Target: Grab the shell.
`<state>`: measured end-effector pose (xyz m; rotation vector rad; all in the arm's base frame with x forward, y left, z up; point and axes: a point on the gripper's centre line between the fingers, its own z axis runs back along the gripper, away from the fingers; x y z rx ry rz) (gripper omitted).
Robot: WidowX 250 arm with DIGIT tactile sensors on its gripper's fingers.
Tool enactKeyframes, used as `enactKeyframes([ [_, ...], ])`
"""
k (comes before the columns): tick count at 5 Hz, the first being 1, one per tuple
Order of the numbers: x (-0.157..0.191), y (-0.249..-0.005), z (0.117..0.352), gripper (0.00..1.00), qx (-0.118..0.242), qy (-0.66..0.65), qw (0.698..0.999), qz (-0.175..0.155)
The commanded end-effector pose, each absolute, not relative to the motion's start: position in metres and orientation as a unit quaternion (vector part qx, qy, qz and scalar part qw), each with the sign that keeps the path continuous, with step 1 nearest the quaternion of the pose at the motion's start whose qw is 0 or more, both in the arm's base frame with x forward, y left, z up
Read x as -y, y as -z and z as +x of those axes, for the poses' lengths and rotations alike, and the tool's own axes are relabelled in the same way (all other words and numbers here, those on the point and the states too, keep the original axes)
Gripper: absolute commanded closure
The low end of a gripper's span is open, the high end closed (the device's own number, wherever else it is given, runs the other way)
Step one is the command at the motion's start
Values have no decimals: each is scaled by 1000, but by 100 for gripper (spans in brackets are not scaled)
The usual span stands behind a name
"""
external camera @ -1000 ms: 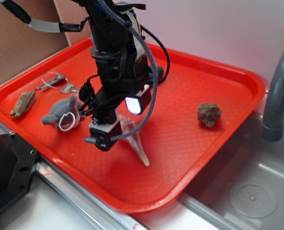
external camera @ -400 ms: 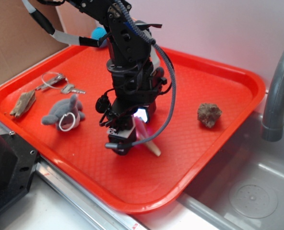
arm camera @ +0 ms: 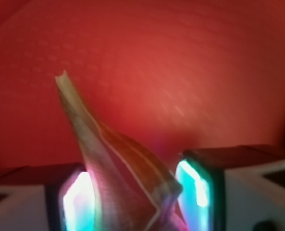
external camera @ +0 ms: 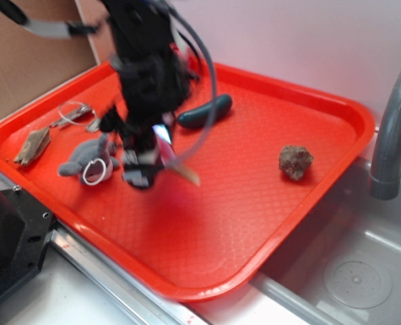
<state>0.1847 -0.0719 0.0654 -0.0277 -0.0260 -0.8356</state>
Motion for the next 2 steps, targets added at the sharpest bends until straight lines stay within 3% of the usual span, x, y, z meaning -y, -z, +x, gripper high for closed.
enactKeyframes([
  [1,15,-172,191,100,46,169,984,27],
  [2,3,-208,180,100,58,44,997,32],
])
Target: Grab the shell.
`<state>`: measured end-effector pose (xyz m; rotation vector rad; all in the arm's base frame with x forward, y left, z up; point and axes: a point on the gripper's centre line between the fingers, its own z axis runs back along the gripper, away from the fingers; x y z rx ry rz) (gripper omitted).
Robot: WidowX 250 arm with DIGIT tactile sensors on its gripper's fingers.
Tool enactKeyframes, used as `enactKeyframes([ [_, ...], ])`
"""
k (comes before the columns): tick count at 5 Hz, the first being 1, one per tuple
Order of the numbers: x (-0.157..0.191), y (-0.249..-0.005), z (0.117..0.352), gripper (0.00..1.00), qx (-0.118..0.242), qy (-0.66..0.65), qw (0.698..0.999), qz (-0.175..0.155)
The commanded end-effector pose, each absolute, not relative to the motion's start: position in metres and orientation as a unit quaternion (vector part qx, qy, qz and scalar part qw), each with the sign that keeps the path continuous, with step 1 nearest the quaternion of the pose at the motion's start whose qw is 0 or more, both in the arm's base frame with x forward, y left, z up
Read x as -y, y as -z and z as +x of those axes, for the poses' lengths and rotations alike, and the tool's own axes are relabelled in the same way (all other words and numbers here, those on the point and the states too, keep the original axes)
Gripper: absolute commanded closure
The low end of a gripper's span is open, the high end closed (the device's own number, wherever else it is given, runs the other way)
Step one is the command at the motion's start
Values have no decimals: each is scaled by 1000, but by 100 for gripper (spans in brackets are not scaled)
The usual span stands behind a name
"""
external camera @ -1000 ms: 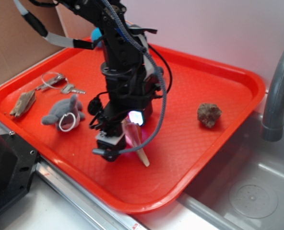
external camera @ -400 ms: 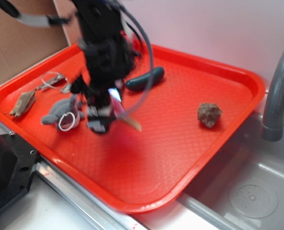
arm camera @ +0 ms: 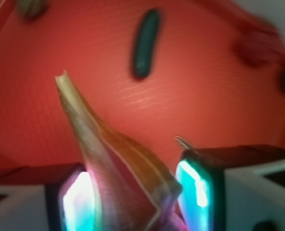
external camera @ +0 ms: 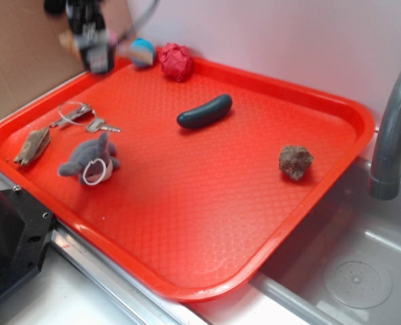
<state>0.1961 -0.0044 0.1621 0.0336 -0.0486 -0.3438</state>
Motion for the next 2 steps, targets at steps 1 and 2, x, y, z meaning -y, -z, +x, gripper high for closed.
enactKeyframes([
  [1,-7,-218,179,100,57,-81,995,27],
  [2,-1,-219,181,100,39,-204,977,38],
])
